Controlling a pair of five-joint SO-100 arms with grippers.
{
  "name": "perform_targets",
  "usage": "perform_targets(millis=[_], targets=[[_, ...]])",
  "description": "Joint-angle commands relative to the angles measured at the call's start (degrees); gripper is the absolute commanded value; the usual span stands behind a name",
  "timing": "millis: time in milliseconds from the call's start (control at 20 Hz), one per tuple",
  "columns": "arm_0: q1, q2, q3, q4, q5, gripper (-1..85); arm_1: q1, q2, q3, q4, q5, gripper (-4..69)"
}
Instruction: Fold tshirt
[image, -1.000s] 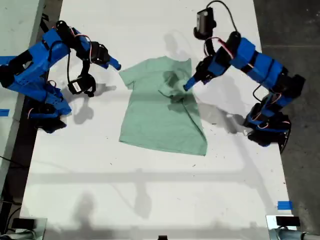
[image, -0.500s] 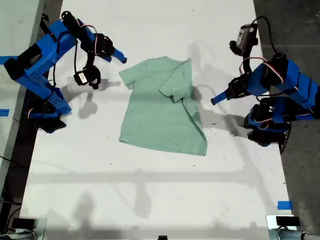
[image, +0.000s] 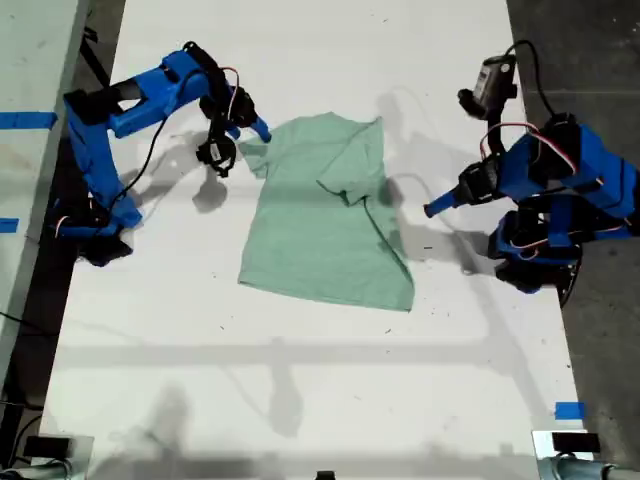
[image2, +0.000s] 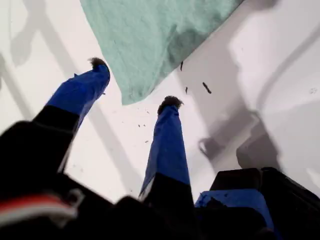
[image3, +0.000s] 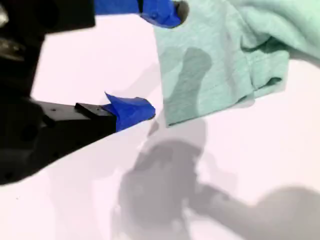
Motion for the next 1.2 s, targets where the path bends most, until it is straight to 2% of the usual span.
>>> perform_targets(millis=[0,100,200,350,550,700,900,1150], targets=[[-1.7,-7.3,-7.9,0.0,1.3,23.3,-1.4,2.8,0.2,-1.8,1.4,23.4],[-1.5,-10.4,-10.2,0.9,2.2,18.2,-1.4,5.5,2.1,-1.3,1.9,22.7],[-2.2,-10.7,-10.9,1.9,3.9,0.1,-1.4,8.2,4.0,-1.3,2.4,22.2],[-1.6,-3.6,-8.8,3.0,4.0,0.1,-1.3,10.3,5.7,-1.2,2.5,21.8],[-3.3,18.2,-1.6,6.3,2.0,0.1,-1.4,11.7,6.3,-1.1,2.7,20.8],[-3.7,35.2,11.4,3.0,1.5,0.1,-1.4,13.0,7.5,-1.5,2.8,20.2],[7.6,28.5,5.9,-0.8,-4.0,0.1,-1.5,12.0,7.6,-3.3,2.5,19.6],[16.4,2.9,-22.6,1.1,-6.6,0.1,-3.7,12.0,8.0,-3.6,5.0,19.0]])
